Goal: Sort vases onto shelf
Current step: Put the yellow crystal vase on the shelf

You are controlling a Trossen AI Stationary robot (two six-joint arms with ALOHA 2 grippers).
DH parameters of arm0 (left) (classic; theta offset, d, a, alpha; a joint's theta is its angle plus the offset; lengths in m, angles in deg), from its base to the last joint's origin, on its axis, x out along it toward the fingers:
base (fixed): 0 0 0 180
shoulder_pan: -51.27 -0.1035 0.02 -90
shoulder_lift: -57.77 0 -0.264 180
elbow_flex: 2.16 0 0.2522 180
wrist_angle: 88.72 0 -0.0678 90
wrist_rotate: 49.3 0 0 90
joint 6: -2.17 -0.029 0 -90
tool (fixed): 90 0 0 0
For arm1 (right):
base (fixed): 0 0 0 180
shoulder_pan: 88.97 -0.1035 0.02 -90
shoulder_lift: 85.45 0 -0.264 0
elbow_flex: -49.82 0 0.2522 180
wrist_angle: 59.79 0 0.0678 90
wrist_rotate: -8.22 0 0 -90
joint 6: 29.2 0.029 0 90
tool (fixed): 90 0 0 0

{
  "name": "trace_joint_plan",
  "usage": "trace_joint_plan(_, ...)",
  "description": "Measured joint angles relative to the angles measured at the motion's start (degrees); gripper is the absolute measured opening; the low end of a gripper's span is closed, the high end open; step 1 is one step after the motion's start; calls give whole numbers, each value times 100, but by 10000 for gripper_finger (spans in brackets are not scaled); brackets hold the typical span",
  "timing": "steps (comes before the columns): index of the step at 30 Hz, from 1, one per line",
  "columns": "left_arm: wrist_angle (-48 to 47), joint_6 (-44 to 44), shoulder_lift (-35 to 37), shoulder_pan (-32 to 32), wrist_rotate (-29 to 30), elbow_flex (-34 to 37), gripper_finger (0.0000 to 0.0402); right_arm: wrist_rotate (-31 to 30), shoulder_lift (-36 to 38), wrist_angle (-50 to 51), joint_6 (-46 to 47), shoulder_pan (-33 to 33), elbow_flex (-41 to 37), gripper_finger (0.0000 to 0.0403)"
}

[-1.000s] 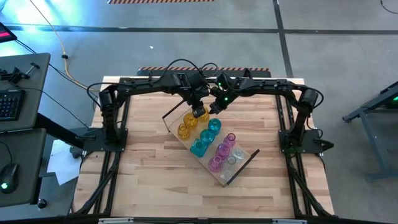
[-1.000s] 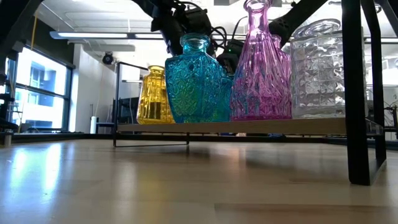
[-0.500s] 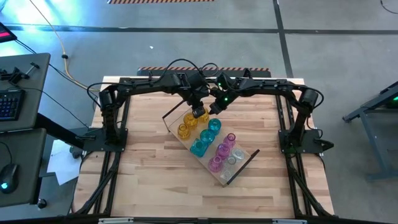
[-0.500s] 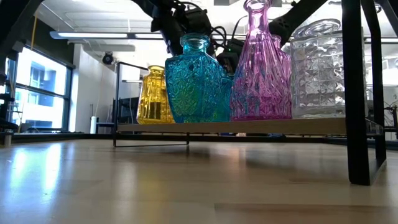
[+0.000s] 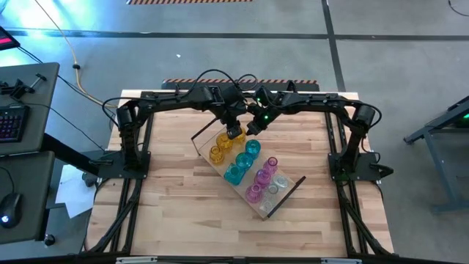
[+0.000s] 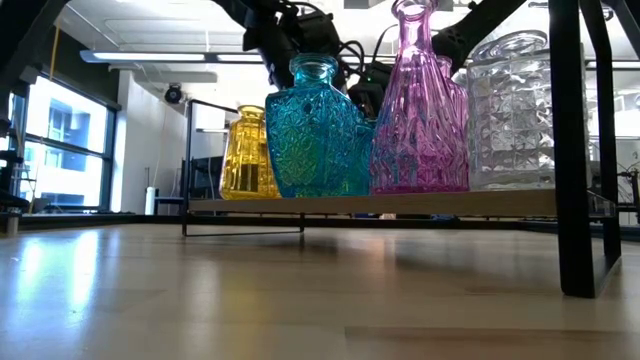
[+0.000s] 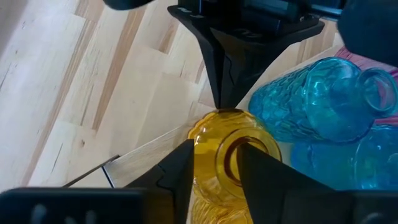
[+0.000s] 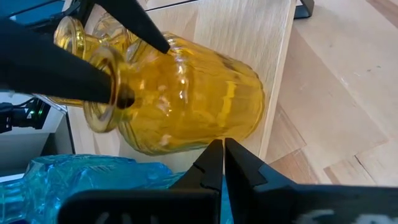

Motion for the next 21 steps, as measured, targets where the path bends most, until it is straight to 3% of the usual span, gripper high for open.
trace_joint_plan(8, 4, 7, 3, 2, -6, 0, 149, 7, 0, 0, 27, -11, 2, 0)
trace_joint_plan(21, -142, -20, 0, -8, 68, -339, 152, 17, 2, -55, 29, -48, 23, 0)
